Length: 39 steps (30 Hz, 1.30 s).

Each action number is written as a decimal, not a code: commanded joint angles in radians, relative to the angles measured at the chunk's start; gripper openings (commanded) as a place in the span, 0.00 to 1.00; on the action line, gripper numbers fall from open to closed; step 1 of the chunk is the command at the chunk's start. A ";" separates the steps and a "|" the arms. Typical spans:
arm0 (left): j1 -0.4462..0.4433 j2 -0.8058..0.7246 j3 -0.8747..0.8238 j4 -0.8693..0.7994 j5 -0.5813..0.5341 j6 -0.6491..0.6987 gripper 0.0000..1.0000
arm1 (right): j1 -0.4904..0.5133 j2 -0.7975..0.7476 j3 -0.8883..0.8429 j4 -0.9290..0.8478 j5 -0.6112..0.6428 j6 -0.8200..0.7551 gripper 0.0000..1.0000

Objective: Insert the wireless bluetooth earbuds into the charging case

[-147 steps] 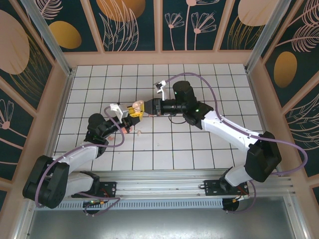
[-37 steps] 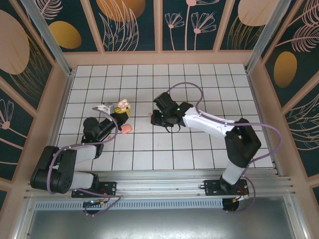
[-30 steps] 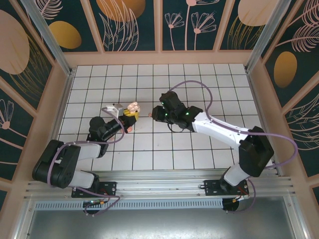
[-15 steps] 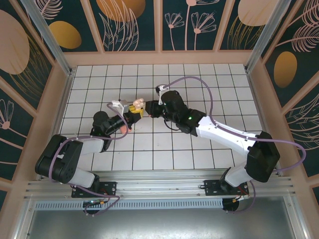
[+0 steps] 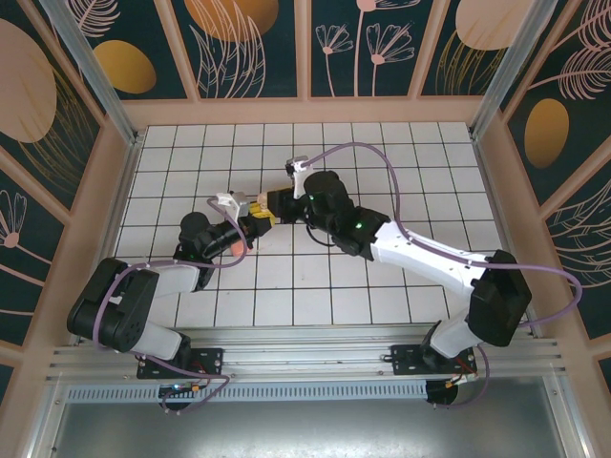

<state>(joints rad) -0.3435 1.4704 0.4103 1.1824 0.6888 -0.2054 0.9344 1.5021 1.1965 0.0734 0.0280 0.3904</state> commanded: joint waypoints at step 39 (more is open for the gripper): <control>-0.006 -0.065 0.027 0.072 -0.014 -0.067 0.06 | 0.024 0.006 -0.051 -0.007 -0.030 -0.042 0.23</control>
<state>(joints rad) -0.3519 1.4345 0.4118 1.1633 0.6979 -0.2455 0.9382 1.5375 1.1759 0.0975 0.0177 0.3698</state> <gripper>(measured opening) 0.209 0.236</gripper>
